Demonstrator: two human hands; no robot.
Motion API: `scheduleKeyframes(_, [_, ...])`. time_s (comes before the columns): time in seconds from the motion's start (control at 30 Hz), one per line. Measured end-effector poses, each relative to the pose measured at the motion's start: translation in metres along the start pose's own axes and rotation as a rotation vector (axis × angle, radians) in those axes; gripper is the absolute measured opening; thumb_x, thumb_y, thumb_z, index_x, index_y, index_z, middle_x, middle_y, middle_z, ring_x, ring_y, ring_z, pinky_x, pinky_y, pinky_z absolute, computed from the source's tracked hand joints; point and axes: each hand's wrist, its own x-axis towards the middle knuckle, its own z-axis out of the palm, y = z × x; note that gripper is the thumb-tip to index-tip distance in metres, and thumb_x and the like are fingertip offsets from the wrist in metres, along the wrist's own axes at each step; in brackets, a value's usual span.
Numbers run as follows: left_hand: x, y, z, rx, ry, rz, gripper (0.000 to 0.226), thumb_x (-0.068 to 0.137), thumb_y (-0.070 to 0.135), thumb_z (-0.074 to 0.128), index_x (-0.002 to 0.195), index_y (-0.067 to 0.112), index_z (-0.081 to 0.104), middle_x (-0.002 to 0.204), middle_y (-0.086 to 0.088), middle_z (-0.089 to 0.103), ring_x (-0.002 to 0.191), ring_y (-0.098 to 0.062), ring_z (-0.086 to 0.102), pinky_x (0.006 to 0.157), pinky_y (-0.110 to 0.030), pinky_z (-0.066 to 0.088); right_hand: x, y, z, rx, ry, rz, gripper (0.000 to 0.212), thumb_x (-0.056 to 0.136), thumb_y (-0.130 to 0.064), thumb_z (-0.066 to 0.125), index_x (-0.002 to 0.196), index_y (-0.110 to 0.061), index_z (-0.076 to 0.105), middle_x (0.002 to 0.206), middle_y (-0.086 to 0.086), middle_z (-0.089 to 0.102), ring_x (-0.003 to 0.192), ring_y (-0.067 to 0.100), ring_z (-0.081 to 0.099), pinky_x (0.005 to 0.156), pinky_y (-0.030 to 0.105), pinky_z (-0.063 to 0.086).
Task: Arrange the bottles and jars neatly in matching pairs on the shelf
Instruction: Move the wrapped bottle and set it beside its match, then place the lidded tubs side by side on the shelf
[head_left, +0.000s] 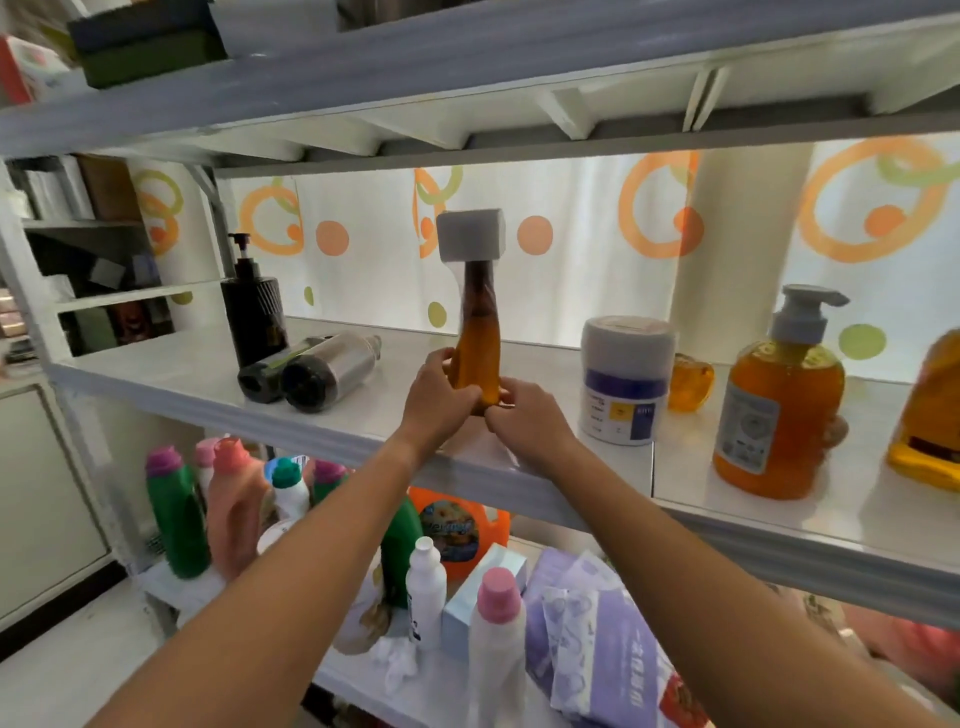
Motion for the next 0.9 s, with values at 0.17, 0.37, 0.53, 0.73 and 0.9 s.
scheduleKeyframes(0.17, [-0.003,-0.001,0.004,0.032,0.059,0.024,0.057,0.089,0.023,0.065,0.139,0.017,0.038,0.139,-0.008,0.053,0.122,-0.029,0.054,0.102,-0.045,0.048,-0.007,-0.003,-0.005,0.028,0.025,-0.017,0.017,0.093,-0.022,0.053,0.105,-0.015,0.064,0.096,0.007,0.071,0.082,0.02,0.066,0.077,0.029,0.055])
scheduleKeyframes(0.37, [-0.025,0.015,0.012,0.01,0.365,0.119,0.05,0.09,0.014,0.059,0.136,0.017,0.039,0.135,-0.007,0.05,0.122,-0.022,0.047,0.101,-0.032,0.043,-0.012,-0.011,-0.01,0.05,0.085,-0.011,0.023,0.095,-0.024,0.054,0.112,-0.012,0.064,0.108,0.005,0.069,0.089,0.017,0.064,0.075,0.021,0.05])
scheduleKeyframes(0.53, [-0.054,0.072,0.056,-0.285,0.217,0.271,0.03,0.094,0.022,0.047,0.123,0.019,0.049,0.124,-0.002,0.056,0.113,-0.015,0.053,0.096,-0.027,0.049,-0.041,-0.004,-0.042,0.054,0.53,-0.119,0.029,0.091,-0.011,0.06,0.12,-0.013,0.059,0.123,0.003,0.061,0.108,0.013,0.055,0.097,0.022,0.045])
scheduleKeyframes(0.73, [-0.047,0.089,0.111,-0.52,-0.231,0.001,0.056,0.099,0.054,0.032,0.145,0.021,0.03,0.138,-0.004,0.052,0.117,-0.018,0.057,0.086,-0.022,0.051,-0.059,0.017,-0.092,-0.11,0.693,-0.069,0.059,0.085,-0.015,0.065,0.138,-0.016,0.041,0.141,0.007,0.044,0.127,0.023,0.044,0.102,0.037,0.047])
scheduleKeyframes(0.9, [-0.041,0.079,0.121,-0.617,-0.357,0.005,0.062,0.094,0.063,0.036,0.136,0.018,0.042,0.122,-0.008,0.064,0.109,-0.023,0.065,0.085,-0.035,0.058,-0.051,0.042,-0.098,0.156,0.45,0.206,0.066,0.081,-0.021,0.071,0.135,-0.021,0.034,0.126,0.006,0.055,0.118,0.025,0.055,0.094,0.042,0.053])
